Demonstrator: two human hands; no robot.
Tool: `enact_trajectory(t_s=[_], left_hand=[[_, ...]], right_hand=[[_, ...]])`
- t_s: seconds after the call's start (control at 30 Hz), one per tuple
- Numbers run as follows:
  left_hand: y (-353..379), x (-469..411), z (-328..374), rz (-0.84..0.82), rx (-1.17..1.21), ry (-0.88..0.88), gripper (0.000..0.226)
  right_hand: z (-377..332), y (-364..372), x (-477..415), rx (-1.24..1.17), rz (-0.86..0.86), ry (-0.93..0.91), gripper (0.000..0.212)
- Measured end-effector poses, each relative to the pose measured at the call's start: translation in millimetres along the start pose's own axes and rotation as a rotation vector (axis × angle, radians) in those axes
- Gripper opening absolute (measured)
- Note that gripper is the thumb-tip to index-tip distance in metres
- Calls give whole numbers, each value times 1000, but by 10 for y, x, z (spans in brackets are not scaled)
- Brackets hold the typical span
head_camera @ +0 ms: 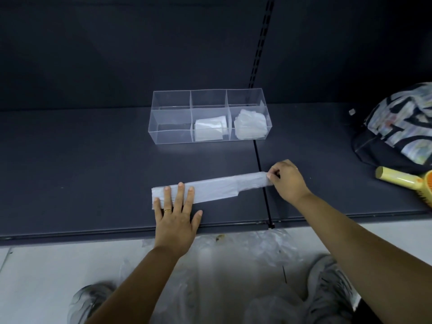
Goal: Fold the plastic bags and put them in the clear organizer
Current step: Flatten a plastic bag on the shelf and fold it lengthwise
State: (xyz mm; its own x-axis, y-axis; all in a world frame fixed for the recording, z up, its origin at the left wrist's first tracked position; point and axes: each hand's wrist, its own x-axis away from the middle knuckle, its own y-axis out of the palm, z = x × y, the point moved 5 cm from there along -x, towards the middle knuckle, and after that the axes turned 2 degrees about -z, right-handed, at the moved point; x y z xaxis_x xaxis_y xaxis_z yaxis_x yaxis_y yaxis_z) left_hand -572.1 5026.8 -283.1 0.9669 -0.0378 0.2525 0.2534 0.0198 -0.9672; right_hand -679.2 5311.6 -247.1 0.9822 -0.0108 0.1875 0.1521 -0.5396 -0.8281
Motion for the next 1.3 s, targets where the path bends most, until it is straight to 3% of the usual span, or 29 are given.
enact_trajectory(t_s=[0.23, 0.37, 0.47, 0.53, 0.63, 0.7, 0.77, 0.83, 0.9, 1.0, 1.2, 1.3], left_hand=[[-115, -102, -187, 13, -73, 263, 76], [-177, -181, -301, -32, -174, 393, 76], [-211, -50, 43, -11, -131, 503, 85], [-209, 130, 516, 21, 90, 547, 90], [-322, 349, 1200, 89, 567, 445, 87], [-535, 393, 1390, 201, 922, 301, 61], [-713, 362, 1350, 244, 1202, 141, 33], [-807, 287, 1212, 153, 1441, 6, 27], [-840, 213, 1055, -44, 1694, -88, 30], [-816, 77, 822, -254, 1815, -139, 29], [-688, -204, 500, -436, 2138, -181, 28], [-672, -263, 451, -508, 2230, -190, 30]], right_hand=[[136, 30, 420, -614, -256, 360, 8], [186, -9, 677, -604, -414, 467, 19], [120, -82, 833, -622, -516, 494, 20], [-5, -131, 910, -686, -590, 476, 17], [-325, -196, 988, -812, -720, 412, 12], [-519, -239, 992, -823, -775, 337, 9], [-634, -312, 919, -825, -711, 248, 4], [-642, -385, 786, -854, -534, 188, 10], [-640, -332, 691, -896, -463, 143, 21], [-713, 38, 675, -943, -617, 113, 32], [-849, 453, 606, -827, -802, -45, 32], [-913, 453, 512, -830, -861, -114, 57]])
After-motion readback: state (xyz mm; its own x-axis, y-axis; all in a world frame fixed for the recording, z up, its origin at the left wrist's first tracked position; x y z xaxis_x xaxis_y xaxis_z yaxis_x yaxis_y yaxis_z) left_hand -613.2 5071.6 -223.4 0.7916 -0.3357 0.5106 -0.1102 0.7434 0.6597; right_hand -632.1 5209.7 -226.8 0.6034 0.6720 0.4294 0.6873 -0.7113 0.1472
